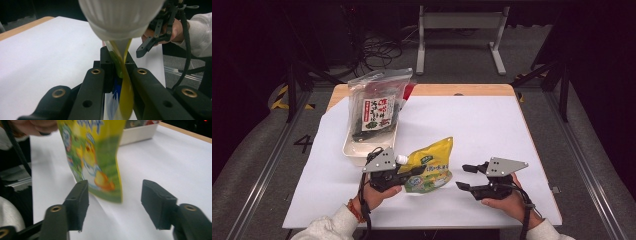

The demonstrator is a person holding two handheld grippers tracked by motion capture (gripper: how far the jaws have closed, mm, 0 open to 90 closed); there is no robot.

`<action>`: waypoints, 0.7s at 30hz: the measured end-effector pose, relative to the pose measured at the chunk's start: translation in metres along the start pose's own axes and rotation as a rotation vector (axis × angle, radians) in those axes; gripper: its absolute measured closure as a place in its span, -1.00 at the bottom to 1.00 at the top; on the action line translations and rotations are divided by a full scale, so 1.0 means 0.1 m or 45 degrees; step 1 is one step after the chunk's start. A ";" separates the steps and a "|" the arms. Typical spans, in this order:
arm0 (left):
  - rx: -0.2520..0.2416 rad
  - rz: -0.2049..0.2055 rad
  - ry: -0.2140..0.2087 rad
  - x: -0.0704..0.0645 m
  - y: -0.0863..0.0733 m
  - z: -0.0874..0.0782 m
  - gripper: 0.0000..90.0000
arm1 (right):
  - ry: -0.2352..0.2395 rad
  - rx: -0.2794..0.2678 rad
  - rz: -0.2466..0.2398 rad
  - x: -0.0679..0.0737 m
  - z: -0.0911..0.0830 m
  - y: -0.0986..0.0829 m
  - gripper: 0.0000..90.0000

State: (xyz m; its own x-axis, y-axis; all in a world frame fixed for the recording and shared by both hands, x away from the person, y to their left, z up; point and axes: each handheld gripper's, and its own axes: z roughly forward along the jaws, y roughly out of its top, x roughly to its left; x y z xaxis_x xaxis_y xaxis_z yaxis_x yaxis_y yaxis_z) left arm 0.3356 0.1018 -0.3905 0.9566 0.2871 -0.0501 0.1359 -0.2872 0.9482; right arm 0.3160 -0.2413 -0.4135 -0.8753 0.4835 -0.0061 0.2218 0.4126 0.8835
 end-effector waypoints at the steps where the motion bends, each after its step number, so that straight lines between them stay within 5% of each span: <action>1: 0.005 0.002 0.002 0.00 0.01 -0.01 0.90 | -0.018 0.015 -0.003 0.00 -0.02 -0.01 -0.25; 7: 0.010 0.037 0.032 0.00 0.06 -0.11 0.90 | -0.135 0.089 -0.026 0.02 -0.12 -0.12 -0.39; 21: 0.001 0.111 0.053 0.02 0.17 -0.29 0.90 | -0.155 0.128 0.008 0.03 -0.11 -0.22 -0.49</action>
State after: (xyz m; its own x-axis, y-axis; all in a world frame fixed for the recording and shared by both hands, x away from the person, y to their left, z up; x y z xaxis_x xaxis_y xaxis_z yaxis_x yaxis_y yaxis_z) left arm 0.3323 0.1234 -0.3651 0.9533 0.2985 0.0458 0.0525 -0.3133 0.9482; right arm 0.3039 -0.2575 -0.4280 -0.8166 0.5739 -0.0625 0.2745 0.4813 0.8325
